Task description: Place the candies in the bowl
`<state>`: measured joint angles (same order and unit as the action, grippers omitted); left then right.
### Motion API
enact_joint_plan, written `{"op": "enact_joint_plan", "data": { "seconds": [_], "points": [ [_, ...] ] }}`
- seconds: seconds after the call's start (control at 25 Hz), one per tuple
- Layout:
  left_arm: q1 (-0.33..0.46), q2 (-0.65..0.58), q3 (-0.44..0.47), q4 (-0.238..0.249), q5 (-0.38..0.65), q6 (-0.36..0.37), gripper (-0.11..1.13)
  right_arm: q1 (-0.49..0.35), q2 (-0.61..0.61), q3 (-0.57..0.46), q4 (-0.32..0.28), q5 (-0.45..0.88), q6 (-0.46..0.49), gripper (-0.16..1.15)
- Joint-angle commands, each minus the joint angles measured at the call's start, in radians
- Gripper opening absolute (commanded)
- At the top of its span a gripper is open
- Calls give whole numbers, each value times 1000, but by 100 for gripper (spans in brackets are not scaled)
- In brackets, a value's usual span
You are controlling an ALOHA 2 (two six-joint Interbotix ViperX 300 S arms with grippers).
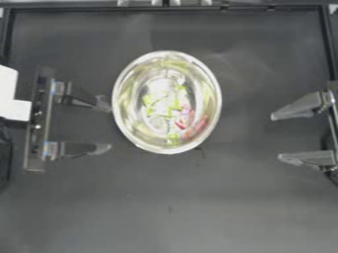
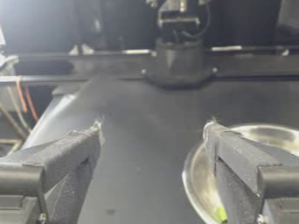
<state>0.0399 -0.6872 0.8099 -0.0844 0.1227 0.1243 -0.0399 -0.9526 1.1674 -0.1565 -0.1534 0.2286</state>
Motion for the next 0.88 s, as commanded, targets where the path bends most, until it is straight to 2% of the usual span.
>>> {"op": "enact_joint_plan", "data": {
  "seconds": [0.04,0.32,0.88],
  "points": [
    [-12,-58,51,-2,-49,-2,96,-8,6,-26,3,-2,-2,99],
    [-28,-132,152,-3,-130,-2,96,-26,5,-35,-5,-2,-2,99],
    [-26,-259,265,-20,-178,-2,96,-38,5,-35,0,-2,-2,99]
  ]
}}
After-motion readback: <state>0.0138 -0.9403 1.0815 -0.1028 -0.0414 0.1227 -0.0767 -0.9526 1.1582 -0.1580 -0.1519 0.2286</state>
